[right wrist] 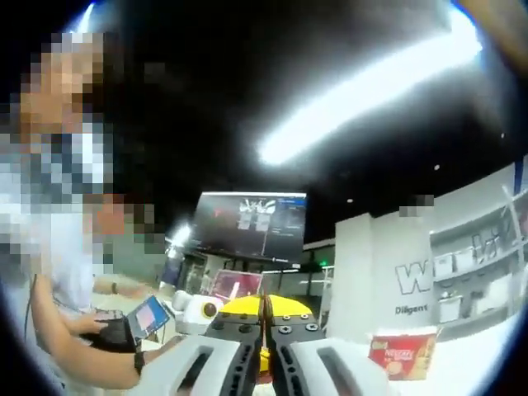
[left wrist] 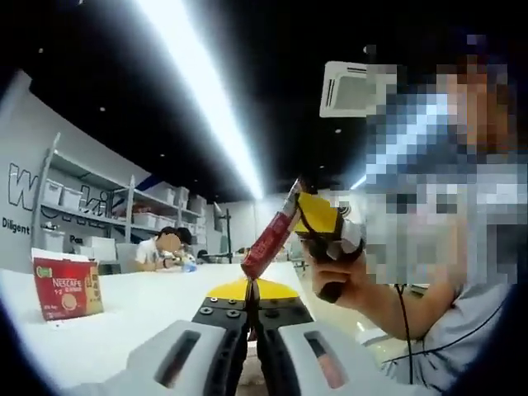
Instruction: Tear open the coffee pouch, take out the coffee, and pour the coffee from the pouch into the cup
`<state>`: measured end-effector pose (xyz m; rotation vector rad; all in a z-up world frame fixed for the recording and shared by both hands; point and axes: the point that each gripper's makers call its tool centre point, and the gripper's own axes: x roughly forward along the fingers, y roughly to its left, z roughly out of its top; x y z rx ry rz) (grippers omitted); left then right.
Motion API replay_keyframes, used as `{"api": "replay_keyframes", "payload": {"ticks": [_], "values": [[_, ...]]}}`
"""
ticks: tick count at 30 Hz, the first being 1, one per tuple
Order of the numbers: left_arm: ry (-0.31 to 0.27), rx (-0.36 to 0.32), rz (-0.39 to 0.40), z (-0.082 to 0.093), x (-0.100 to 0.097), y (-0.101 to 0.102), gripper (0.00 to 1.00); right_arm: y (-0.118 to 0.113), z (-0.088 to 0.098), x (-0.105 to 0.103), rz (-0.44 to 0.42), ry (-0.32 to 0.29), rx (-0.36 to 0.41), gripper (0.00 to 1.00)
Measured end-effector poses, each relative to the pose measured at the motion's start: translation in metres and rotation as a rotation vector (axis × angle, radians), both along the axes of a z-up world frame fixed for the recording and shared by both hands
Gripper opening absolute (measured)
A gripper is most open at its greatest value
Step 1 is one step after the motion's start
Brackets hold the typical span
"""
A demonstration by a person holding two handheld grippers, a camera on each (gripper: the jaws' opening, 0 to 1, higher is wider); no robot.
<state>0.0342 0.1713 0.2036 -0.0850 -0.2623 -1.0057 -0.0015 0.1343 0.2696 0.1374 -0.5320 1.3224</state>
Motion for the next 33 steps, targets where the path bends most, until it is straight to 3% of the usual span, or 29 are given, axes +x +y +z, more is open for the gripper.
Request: {"api": "replay_keyframes", "payload": {"ticks": [7, 12, 17, 19, 22, 26, 27, 30, 31, 33], "values": [[-0.007, 0.002, 0.009, 0.003, -0.001, 0.005, 0.03, 0.000, 0.001, 0.001, 0.007, 0.011, 0.013, 0.01], [0.005, -0.083, -0.022, 0.003, 0.003, 0.009, 0.03, 0.001, 0.007, -0.006, 0.037, 0.025, 0.019, 0.01], [0.003, -0.066, -0.019, 0.004, 0.002, 0.009, 0.03, 0.001, 0.005, -0.006, 0.038, 0.024, 0.023, 0.01], [0.003, -0.018, -0.016, 0.003, -0.001, 0.006, 0.03, 0.003, 0.000, 0.001, -0.013, -0.007, 0.007, 0.01], [-0.004, -0.003, 0.008, 0.002, 0.000, 0.006, 0.03, 0.002, 0.000, 0.002, 0.008, 0.015, 0.029, 0.01], [0.008, -0.048, 0.004, 0.002, 0.005, 0.010, 0.03, 0.001, 0.003, -0.003, 0.030, 0.031, 0.033, 0.01], [0.006, -0.087, -0.018, 0.005, 0.004, 0.010, 0.03, 0.001, 0.004, -0.005, 0.035, 0.037, 0.030, 0.01], [0.020, -0.094, -0.036, 0.003, 0.004, 0.008, 0.03, -0.001, 0.003, -0.007, 0.057, 0.048, 0.040, 0.01], [0.022, -0.087, -0.038, 0.003, 0.002, 0.006, 0.03, -0.002, 0.003, -0.007, 0.054, 0.046, 0.050, 0.01], [0.037, -0.035, -0.056, 0.000, -0.003, 0.000, 0.03, -0.004, 0.001, 0.004, -0.052, -0.011, 0.023, 0.01]]}}
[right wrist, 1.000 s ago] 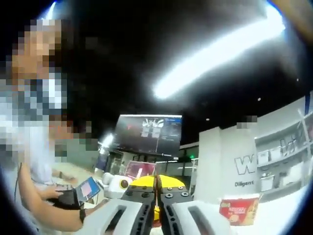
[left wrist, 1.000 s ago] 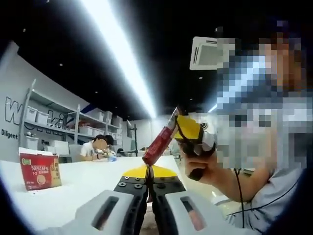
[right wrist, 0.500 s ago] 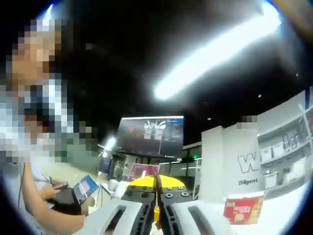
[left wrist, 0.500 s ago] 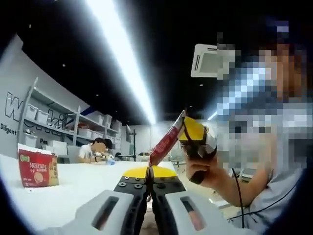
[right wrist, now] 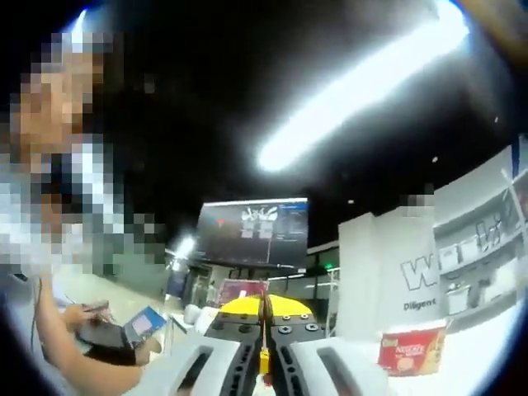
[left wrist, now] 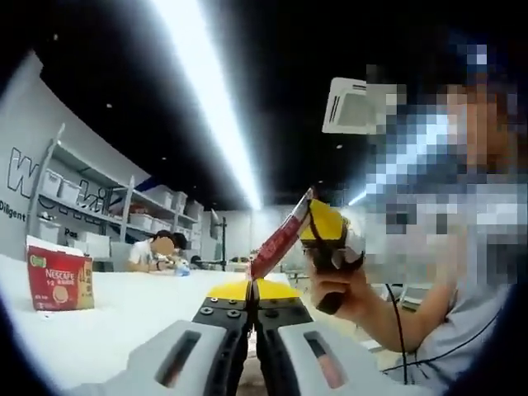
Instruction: Tear open the coffee pouch, take out the coffee, and pour the coffee from the pouch into the cup
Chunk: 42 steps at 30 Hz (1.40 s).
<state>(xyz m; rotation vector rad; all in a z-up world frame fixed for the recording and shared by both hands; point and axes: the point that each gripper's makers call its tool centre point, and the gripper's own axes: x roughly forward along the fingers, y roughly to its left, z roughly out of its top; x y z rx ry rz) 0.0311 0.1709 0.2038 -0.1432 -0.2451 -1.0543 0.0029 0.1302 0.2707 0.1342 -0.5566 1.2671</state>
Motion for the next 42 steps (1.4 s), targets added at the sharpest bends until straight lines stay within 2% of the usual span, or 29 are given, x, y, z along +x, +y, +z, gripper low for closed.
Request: {"api": "replay_keyframes", "payload": {"ticks": [2, 4, 8, 9, 11, 14, 15, 17, 19, 21, 22, 24, 26, 28, 30, 31, 33, 34, 38, 39, 40, 41, 42], "values": [[-0.012, -0.003, 0.011, 0.001, 0.000, 0.001, 0.03, -0.002, 0.001, 0.001, 0.020, 0.029, 0.015, 0.01], [-0.003, -0.062, -0.015, 0.007, -0.002, 0.004, 0.03, -0.006, 0.002, -0.001, 0.049, 0.056, 0.042, 0.01], [-0.005, -0.057, 0.014, 0.003, 0.006, 0.008, 0.03, 0.000, 0.002, -0.011, 0.101, 0.082, 0.031, 0.01], [-0.004, -0.081, -0.004, 0.004, 0.005, 0.008, 0.03, 0.000, 0.003, -0.013, 0.106, 0.086, 0.032, 0.01], [-0.009, -0.084, -0.009, 0.004, 0.004, 0.007, 0.03, 0.000, 0.005, -0.014, 0.119, 0.098, 0.039, 0.01], [-0.013, -0.065, -0.002, 0.002, 0.004, 0.005, 0.04, -0.002, 0.003, -0.008, 0.097, 0.102, 0.040, 0.01], [0.009, -0.050, 0.010, -0.001, 0.007, 0.004, 0.04, -0.004, 0.000, -0.002, 0.076, 0.110, 0.042, 0.01], [0.004, -0.044, 0.031, -0.002, 0.009, 0.005, 0.09, -0.008, -0.003, 0.006, 0.064, 0.135, 0.057, 0.01], [0.002, -0.114, 0.038, 0.010, 0.008, 0.011, 0.18, -0.015, -0.009, 0.014, 0.080, 0.168, 0.088, 0.02], [0.003, -0.138, 0.029, 0.015, 0.005, 0.015, 0.19, -0.021, -0.012, 0.019, 0.108, 0.213, 0.125, 0.02], [-0.003, -0.146, 0.035, 0.019, 0.003, 0.019, 0.19, -0.026, -0.016, 0.022, 0.140, 0.260, 0.145, 0.02], [-0.015, -0.152, 0.049, 0.023, 0.000, 0.025, 0.19, -0.034, -0.017, 0.022, 0.196, 0.298, 0.188, 0.02], [-0.026, -0.157, 0.063, 0.027, -0.001, 0.030, 0.18, -0.048, -0.015, 0.022, 0.215, 0.280, 0.251, 0.02], [-0.033, -0.165, 0.066, 0.030, -0.002, 0.034, 0.18, -0.061, -0.017, 0.027, 0.214, 0.289, 0.310, 0.02], [-0.036, -0.172, 0.067, 0.032, -0.003, 0.036, 0.18, -0.067, -0.029, 0.032, 0.234, 0.309, 0.319, 0.02], [-0.039, -0.173, 0.067, 0.033, -0.004, 0.036, 0.18, -0.065, -0.041, 0.037, 0.211, 0.344, 0.283, 0.02], [-0.042, -0.170, 0.069, 0.033, -0.005, 0.035, 0.18, -0.068, -0.044, 0.037, 0.207, 0.335, 0.291, 0.02], [-0.044, -0.165, 0.072, 0.033, -0.005, 0.035, 0.18, -0.073, -0.042, 0.035, 0.229, 0.346, 0.319, 0.02], [-0.047, -0.164, 0.070, 0.034, -0.006, 0.033, 0.18, -0.079, -0.024, 0.025, 0.236, 0.274, 0.362, 0.02], [-0.049, -0.161, 0.071, 0.034, -0.006, 0.032, 0.17, -0.076, -0.027, 0.026, 0.215, 0.267, 0.337, 0.02], [-0.050, -0.159, 0.072, 0.034, -0.006, 0.032, 0.17, -0.059, -0.047, 0.033, 0.142, 0.281, 0.194, 0.02], [-0.051, -0.157, 0.074, 0.034, -0.006, 0.032, 0.17, -0.060, -0.039, 0.029, 0.150, 0.249, 0.243, 0.02], [-0.051, -0.158, 0.075, 0.034, -0.006, 0.033, 0.17, -0.064, -0.033, 0.027, 0.174, 0.247, 0.280, 0.02]]}}
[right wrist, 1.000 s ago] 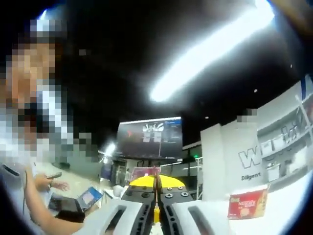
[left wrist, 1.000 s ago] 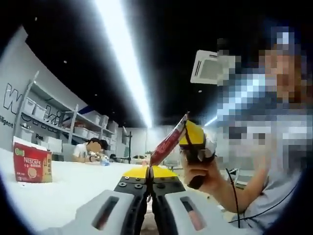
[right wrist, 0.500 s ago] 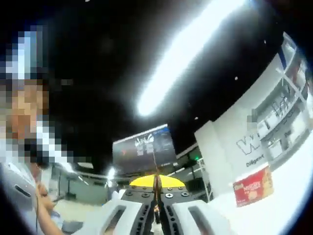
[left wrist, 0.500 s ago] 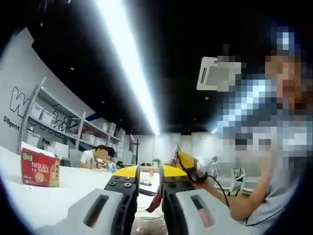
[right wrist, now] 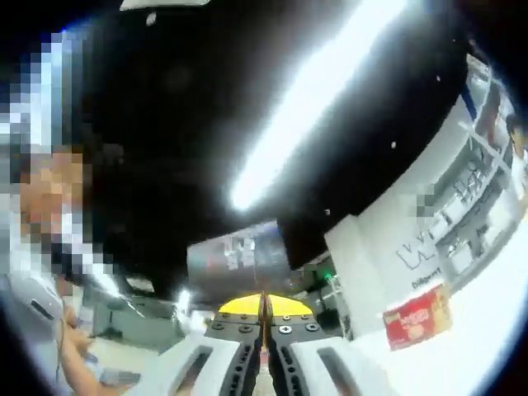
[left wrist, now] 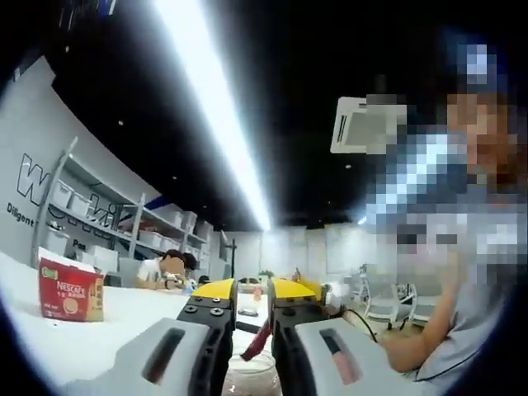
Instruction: Tear open the coffee pouch, take out the coffee, and pour the coffee from the pouch into the cup
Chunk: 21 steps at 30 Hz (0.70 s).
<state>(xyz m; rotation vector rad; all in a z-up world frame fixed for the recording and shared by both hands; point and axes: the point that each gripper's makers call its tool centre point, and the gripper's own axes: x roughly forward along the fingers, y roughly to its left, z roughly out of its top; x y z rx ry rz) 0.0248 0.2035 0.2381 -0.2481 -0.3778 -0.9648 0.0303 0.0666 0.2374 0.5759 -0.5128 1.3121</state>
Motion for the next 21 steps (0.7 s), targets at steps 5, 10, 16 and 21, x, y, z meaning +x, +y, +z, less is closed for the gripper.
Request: {"api": "replay_keyframes", "payload": {"ticks": [5, 10, 16, 21], "values": [[0.005, 0.002, 0.001, -0.002, 0.000, -0.001, 0.17, -0.001, -0.003, 0.003, 0.022, 0.029, -0.005, 0.02], [0.005, -0.002, 0.004, -0.002, 0.000, 0.000, 0.16, -0.003, 0.000, 0.001, 0.039, 0.032, 0.027, 0.02], [0.007, -0.004, 0.008, -0.001, 0.002, 0.003, 0.16, 0.008, -0.010, 0.004, -0.008, 0.009, -0.071, 0.02], [0.008, -0.002, 0.010, -0.002, 0.002, 0.003, 0.16, 0.002, 0.000, -0.003, 0.017, 0.005, -0.005, 0.02]]}}
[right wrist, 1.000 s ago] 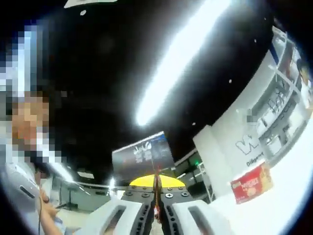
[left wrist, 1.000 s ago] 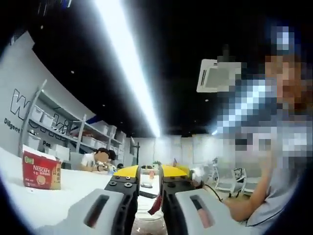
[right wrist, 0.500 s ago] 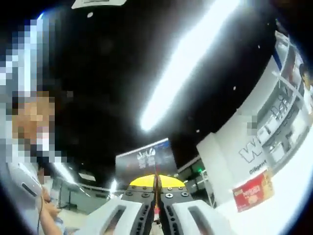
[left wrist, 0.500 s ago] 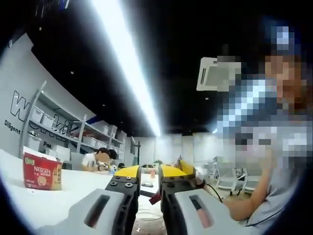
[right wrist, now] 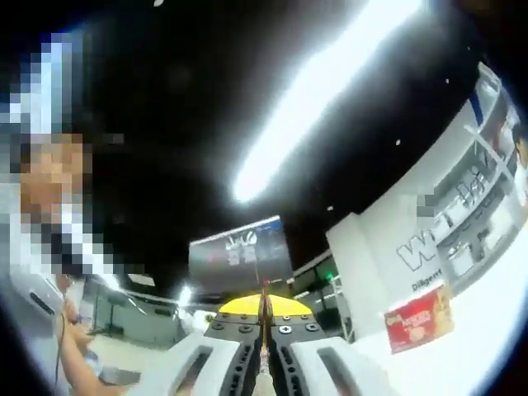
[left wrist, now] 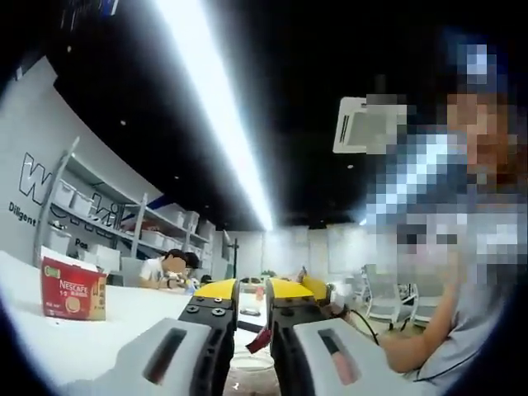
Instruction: Tear open the coffee pouch, take out the coffee, and pour the coffee from the pouch into the cup
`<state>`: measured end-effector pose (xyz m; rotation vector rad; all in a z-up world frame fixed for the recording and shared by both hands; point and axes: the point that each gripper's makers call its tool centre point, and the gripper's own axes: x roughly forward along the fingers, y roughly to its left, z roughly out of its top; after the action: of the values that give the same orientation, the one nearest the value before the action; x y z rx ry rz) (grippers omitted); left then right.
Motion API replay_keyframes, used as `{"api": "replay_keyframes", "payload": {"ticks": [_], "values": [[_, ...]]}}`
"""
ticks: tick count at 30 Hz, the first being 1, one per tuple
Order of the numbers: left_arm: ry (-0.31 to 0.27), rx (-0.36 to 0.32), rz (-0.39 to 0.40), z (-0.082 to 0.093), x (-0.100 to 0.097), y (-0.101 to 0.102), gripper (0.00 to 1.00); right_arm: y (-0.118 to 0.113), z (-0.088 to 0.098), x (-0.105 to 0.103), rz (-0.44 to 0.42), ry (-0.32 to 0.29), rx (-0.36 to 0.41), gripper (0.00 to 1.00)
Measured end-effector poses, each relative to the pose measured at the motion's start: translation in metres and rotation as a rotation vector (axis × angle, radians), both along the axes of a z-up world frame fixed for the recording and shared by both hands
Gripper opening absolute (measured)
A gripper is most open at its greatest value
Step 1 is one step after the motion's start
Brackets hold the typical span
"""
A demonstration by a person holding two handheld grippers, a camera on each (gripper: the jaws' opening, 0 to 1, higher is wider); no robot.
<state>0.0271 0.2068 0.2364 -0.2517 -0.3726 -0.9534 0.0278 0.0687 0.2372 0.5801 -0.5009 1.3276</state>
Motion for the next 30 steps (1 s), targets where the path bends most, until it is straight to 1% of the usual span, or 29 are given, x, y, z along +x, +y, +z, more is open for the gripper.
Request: {"api": "replay_keyframes", "payload": {"ticks": [1, 2, 3, 4, 5, 6, 7, 9, 10, 12, 13, 14, 15, 17, 20, 21, 27, 30], "values": [[0.000, -0.001, -0.001, 0.000, 0.000, 0.000, 0.16, 0.004, -0.010, 0.008, -0.051, -0.003, -0.080, 0.02], [0.001, -0.002, -0.002, 0.000, 0.000, 0.000, 0.16, 0.008, -0.012, 0.007, -0.074, -0.033, -0.109, 0.02], [0.001, -0.003, -0.003, 0.000, 0.000, 0.001, 0.16, 0.007, -0.009, 0.005, -0.056, -0.023, -0.085, 0.02], [0.001, -0.001, -0.002, 0.000, 0.000, 0.001, 0.16, 0.000, -0.003, 0.002, -0.019, -0.007, -0.023, 0.02], [0.000, 0.001, -0.001, 0.000, 0.001, 0.000, 0.16, -0.001, -0.005, 0.004, -0.029, -0.007, -0.028, 0.02], [0.001, 0.002, -0.001, -0.001, 0.000, 0.000, 0.16, 0.002, -0.010, 0.009, -0.065, -0.005, -0.073, 0.02], [0.002, 0.002, -0.001, -0.001, 0.000, 0.000, 0.16, 0.006, -0.014, 0.009, -0.077, -0.017, -0.109, 0.02], [0.003, 0.004, -0.002, -0.002, 0.001, 0.000, 0.16, 0.005, -0.009, 0.002, -0.039, -0.011, -0.064, 0.02], [0.003, 0.007, -0.001, -0.002, 0.001, 0.000, 0.16, 0.002, -0.007, 0.002, -0.034, -0.006, -0.042, 0.02], [0.003, 0.007, 0.001, -0.002, 0.002, 0.000, 0.16, 0.003, -0.010, 0.004, -0.045, -0.009, -0.060, 0.02], [0.005, 0.004, 0.000, -0.002, 0.002, 0.001, 0.16, 0.003, -0.010, 0.004, -0.041, -0.010, -0.054, 0.02], [0.006, 0.001, 0.000, -0.002, 0.003, 0.001, 0.15, -0.002, -0.007, 0.005, -0.020, 0.009, -0.004, 0.02], [0.006, 0.000, 0.002, -0.002, 0.003, 0.001, 0.15, -0.005, -0.006, 0.006, -0.013, 0.018, 0.021, 0.02], [0.008, 0.000, 0.008, -0.003, 0.004, 0.002, 0.15, -0.009, -0.009, 0.014, -0.008, 0.028, 0.024, 0.02], [0.010, -0.005, 0.012, -0.002, 0.005, 0.005, 0.15, -0.005, -0.008, 0.009, -0.007, 0.027, 0.019, 0.02], [0.011, -0.008, 0.014, -0.002, 0.005, 0.005, 0.15, -0.002, -0.006, 0.004, -0.007, 0.024, 0.021, 0.02], [0.014, 0.000, 0.026, -0.004, 0.007, 0.007, 0.15, 0.002, 0.003, -0.004, -0.009, 0.006, 0.032, 0.02], [0.027, 0.009, 0.052, -0.008, 0.010, 0.011, 0.15, 0.003, 0.005, 0.001, -0.023, 0.000, 0.023, 0.02]]}}
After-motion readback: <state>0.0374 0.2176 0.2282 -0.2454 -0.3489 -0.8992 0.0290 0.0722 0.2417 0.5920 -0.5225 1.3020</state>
